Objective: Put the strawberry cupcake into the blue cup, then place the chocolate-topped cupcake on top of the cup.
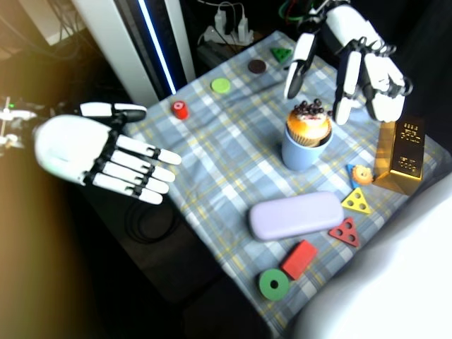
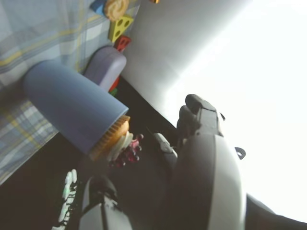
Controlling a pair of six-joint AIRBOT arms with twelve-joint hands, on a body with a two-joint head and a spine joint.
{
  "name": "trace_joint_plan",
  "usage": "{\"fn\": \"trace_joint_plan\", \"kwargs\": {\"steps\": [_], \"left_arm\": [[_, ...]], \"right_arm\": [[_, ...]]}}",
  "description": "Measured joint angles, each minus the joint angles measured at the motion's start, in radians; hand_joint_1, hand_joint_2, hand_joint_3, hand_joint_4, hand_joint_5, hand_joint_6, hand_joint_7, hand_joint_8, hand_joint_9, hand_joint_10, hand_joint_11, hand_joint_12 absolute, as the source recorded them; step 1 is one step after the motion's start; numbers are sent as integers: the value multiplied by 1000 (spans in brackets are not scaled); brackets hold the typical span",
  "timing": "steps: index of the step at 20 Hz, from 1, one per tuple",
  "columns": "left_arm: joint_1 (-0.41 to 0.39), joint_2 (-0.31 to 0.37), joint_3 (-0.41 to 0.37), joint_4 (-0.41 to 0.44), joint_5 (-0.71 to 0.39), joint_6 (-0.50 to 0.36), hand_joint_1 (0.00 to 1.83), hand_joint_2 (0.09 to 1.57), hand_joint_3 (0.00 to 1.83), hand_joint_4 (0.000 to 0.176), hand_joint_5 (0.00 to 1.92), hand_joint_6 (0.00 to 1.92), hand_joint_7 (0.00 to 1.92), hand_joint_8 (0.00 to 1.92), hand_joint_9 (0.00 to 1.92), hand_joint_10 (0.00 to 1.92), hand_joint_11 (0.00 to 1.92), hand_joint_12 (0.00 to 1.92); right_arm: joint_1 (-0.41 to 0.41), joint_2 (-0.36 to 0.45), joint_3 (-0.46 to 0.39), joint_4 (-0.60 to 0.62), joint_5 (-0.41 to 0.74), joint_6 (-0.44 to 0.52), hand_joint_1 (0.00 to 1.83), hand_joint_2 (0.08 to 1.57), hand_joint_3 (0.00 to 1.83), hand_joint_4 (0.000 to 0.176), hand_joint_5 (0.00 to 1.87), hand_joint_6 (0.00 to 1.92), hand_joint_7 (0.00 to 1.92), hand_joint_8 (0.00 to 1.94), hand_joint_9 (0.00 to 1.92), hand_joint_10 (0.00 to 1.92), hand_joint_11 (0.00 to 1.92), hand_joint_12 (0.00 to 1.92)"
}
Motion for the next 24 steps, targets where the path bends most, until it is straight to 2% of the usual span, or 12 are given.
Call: {"fn": "trace_joint_plan", "kwargs": {"steps": [1, 2, 4, 6, 7, 11, 14, 15, 16, 20, 21, 24], "left_arm": [[14, 22, -19, 1, -24, 1, 906, 891, 0, 115, 652, 5, 212, 1, 153, 1, 0, 278], [40, 42, -42, -4, -61, 2, 951, 844, 0, 127, 661, 3, 213, 1, 163, 3, 0, 281], [102, 77, -87, -29, -120, 0, 991, 827, 3, 158, 672, 0, 232, 1, 191, 2, 0, 411], [163, 116, -129, -74, -150, 1, 1058, 875, 0, 110, 650, 0, 190, 0, 214, 0, 36, 586], [206, 145, -158, -106, -185, 0, 1004, 898, 2, 91, 632, 0, 174, 0, 203, 1, 0, 473], [381, 203, -270, -243, -401, 1, 921, 870, 0, 63, 573, 0, 243, 8, 166, 0, 0, 406], [486, 180, -330, -352, -546, 2, 900, 870, 0, 107, 438, 0, 189, 0, 139, 0, 0, 312], [504, 180, -347, -363, -570, 1, 871, 878, 3, 84, 398, 0, 198, 4, 145, 3, 0, 299], [518, 178, -357, -360, -598, 1, 852, 872, 1, 94, 362, 0, 196, 1, 136, 2, 16, 231], [561, 148, -370, -411, -673, 1, 798, 847, 0, 123, 284, 0, 184, 0, 134, 3, 32, 201], [563, 141, -375, -423, -682, 2, 768, 855, 0, 131, 275, 0, 181, 0, 134, 2, 42, 203], [572, 114, -372, -401, -697, 1, 773, 906, 14, 149, 260, 0, 154, 0, 112, 0, 37, 194]], "right_arm": [[0, 3, 0, 16, 8, 0, 177, 929, 0, 36, 71, 0, 225, 0, 128, 2, 1, 170], [0, 6, -4, 29, 21, 0, 191, 916, 0, 48, 61, 0, 218, 0, 109, 0, 0, 139], [-11, 8, -15, 50, 56, -4, 173, 934, 5, 22, 77, 5, 252, 11, 173, 22, 59, 160], [-11, 8, -35, 58, 61, -26, 161, 942, 6, 6, 76, 3, 264, 10, 188, 21, 60, 164], [-20, 8, -48, 60, 68, -44, 199, 940, 3, 12, 71, 0, 254, 4, 171, 10, 63, 167], [-66, 6, -74, 131, 113, -92, 200, 952, 8, 0, 78, 2, 240, 0, 153, 1, 79, 179], [-105, 5, -117, 197, 154, -164, 82, 1003, 15, 4, 71, 0, 138, 0, 125, 0, 65, 179], [-106, 3, -130, 203, 171, -194, 29, 1001, 10, 35, 38, 0, 81, 0, 79, 0, 27, 161], [-106, 1, -142, 204, 190, -227, 5, 992, 5, 41, 7, 0, 26, 0, 35, 0, 11, 154], [-106, -47, -164, 254, 243, -283, 0, 994, 0, 20, 13, 5, 31, 9, 5, 2, 3, 2], [-106, -64, -164, 267, 249, -286, 0, 984, 0, 33, 12, 3, 31, 8, 4, 1, 0, 0], [-104, -101, -165, 275, 300, -304, 0, 1010, 5, 6, 17, 5, 10, 3, 0, 0, 0, 0]]}}
